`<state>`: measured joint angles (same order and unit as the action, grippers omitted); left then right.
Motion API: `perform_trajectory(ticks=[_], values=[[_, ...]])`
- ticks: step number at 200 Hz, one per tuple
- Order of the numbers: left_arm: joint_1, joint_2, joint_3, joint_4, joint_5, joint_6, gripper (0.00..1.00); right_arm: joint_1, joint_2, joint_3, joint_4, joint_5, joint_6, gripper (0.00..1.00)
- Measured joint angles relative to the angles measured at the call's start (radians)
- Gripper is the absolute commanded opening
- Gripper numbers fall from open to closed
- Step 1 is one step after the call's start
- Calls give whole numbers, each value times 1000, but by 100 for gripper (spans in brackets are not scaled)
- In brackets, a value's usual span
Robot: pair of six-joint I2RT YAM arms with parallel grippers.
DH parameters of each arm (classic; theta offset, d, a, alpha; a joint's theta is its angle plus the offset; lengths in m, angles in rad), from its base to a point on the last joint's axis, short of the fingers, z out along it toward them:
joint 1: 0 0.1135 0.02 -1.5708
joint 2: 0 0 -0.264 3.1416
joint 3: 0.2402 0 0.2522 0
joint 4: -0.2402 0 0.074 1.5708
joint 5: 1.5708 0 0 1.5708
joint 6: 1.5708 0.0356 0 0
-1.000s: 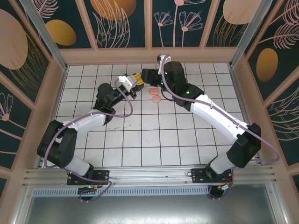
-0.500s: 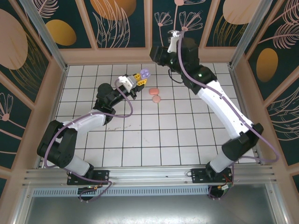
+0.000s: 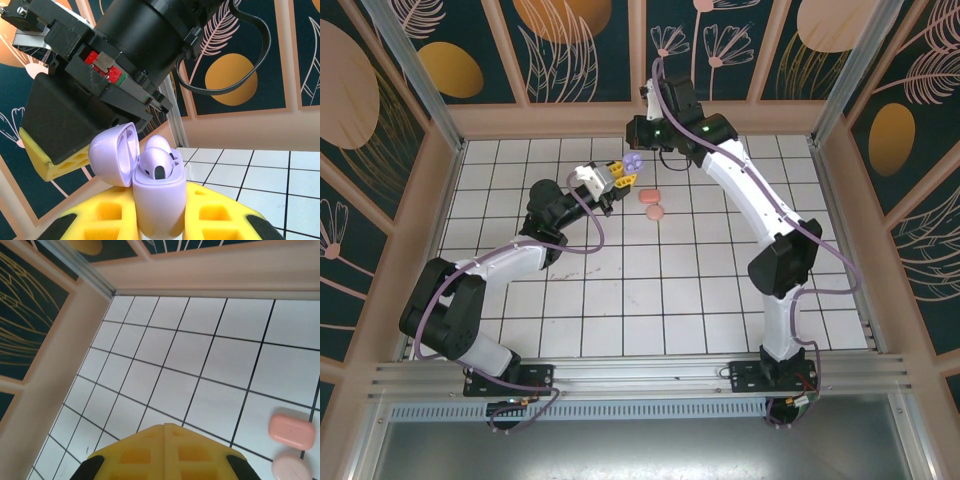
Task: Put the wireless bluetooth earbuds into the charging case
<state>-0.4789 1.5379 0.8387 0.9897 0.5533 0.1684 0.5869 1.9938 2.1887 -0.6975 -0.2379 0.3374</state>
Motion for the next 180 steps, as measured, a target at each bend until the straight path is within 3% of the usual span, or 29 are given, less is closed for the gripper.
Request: perform_trajectory(ticks=[47, 95, 135, 180], values=[[-8, 1, -3, -31, 29, 3, 0, 33, -156, -230, 48, 12, 1, 0], [-14, 10, -3, -13, 26, -57, 0, 6, -396, -503, 145, 151, 92, 21], [-11, 58, -30, 21, 20, -294, 0, -143, -597, -818, 269, 245, 202, 30], [-24, 177, -84, 24, 11, -649, 0, -154, -703, -1046, 334, 268, 264, 35]])
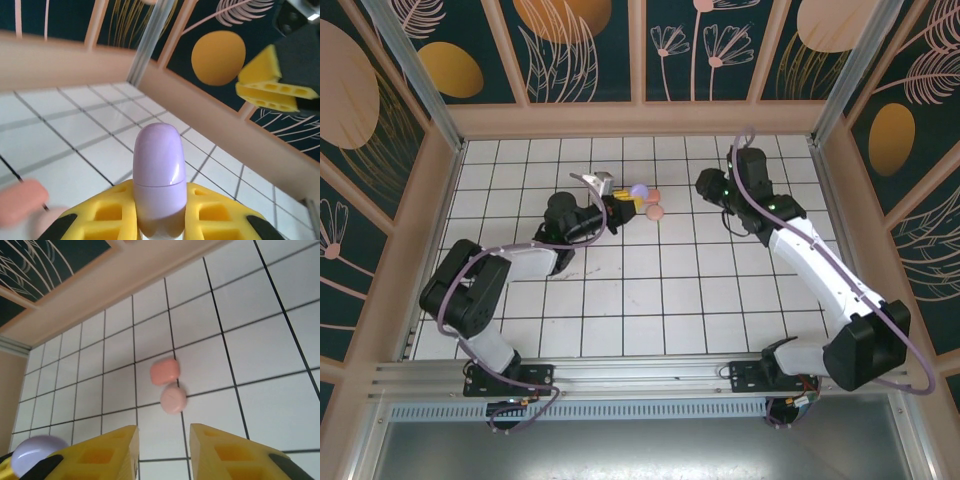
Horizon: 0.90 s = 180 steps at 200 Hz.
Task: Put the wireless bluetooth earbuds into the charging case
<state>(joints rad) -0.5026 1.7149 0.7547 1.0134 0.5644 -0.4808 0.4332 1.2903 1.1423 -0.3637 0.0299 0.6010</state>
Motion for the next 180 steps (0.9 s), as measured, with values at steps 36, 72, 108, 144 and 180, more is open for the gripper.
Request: perform_trajectory(ticks=[36, 72, 108, 144, 180], values=[[-49, 80, 1, -40, -13, -211, 0, 0, -18, -88, 31, 0, 19, 36], [-61, 116, 5, -84, -50, -379, 0, 0, -22, -98, 55, 0, 19, 37], [-63, 154, 72, -236, -101, -443, 3, -2, -23, -98, 84, 0, 16, 39], [-63, 224, 211, -410, -148, -443, 7, -4, -23, -98, 98, 0, 15, 40], [-70, 282, 309, -572, -192, -418, 7, -11, -26, -98, 99, -2, 14, 40]])
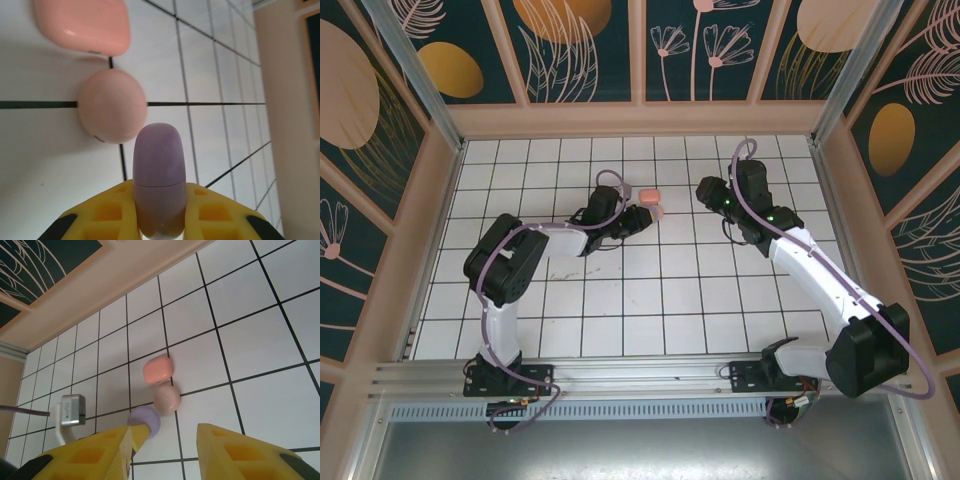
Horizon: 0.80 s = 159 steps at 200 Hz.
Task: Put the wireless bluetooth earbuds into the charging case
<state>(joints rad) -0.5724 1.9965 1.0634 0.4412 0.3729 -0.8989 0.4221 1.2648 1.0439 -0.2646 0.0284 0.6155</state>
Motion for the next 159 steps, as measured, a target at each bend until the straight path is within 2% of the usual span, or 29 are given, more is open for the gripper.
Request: perform_trajectory(ticks=[47, 65, 92, 115, 148, 159], values=[[-24, 4, -5, -74, -23, 28, 8, -4, 0, 0, 0, -2, -5, 40], [-30, 4, -21, -83, -23, 34, 13, -4, 0, 0, 0, -2, -6, 40], [-32, 3, -34, -95, -28, 46, 34, -5, 0, 0, 0, -3, -6, 45], [-36, -4, -25, -117, -45, 58, 59, -5, -3, 0, 0, -3, -7, 48], [-41, -33, 4, -213, -116, 111, 76, -6, -15, 0, 0, -3, -7, 55], [-41, -41, 16, -254, -149, 132, 79, -8, -21, 0, -1, -3, -6, 60]])
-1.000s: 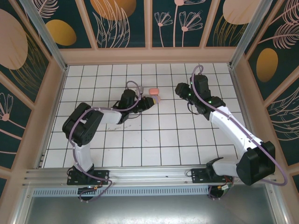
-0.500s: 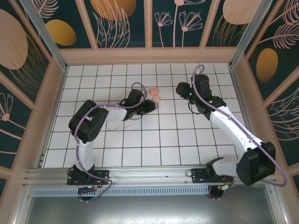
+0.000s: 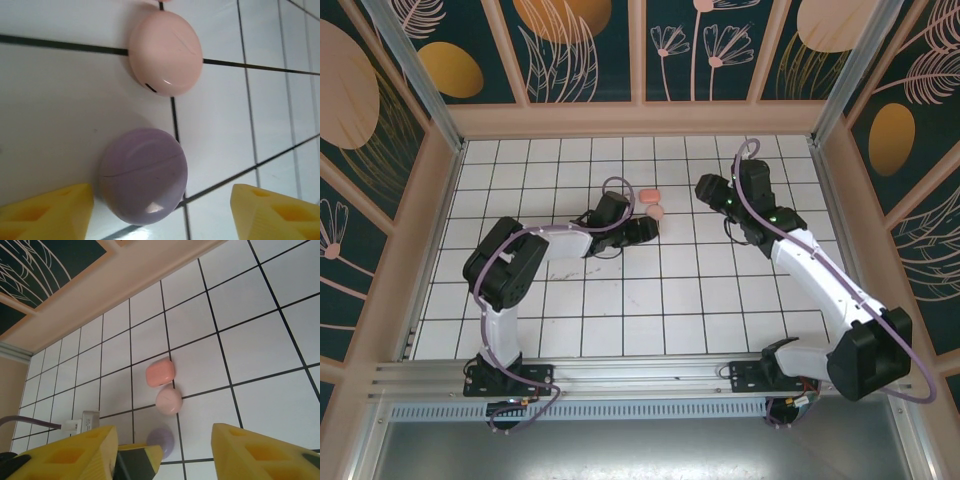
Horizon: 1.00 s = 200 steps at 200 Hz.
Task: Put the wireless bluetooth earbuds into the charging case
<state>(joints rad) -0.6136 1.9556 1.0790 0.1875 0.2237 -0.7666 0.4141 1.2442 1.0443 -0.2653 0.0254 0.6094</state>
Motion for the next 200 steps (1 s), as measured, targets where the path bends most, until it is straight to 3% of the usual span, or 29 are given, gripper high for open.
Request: perform_trajectory(ticks=[15, 34, 57, 120, 161, 200], values=[[0, -13, 14, -64, -48, 27, 82, -5, -9, 0, -2, 0, -3, 74], [1, -36, 36, -142, -107, 62, 85, -16, -25, 2, -14, -2, -11, 99], [5, -100, 56, -220, -183, 107, 98, -53, -51, 15, -40, -4, -35, 99], [22, -444, 57, -285, -476, 274, 99, -298, -84, 26, -73, 140, -118, 99], [26, -690, -134, -64, -703, 522, 99, -393, -96, -174, 110, 308, -147, 99], [68, -821, -369, 176, -763, 790, 99, -394, -77, -418, 389, 391, -252, 99]])
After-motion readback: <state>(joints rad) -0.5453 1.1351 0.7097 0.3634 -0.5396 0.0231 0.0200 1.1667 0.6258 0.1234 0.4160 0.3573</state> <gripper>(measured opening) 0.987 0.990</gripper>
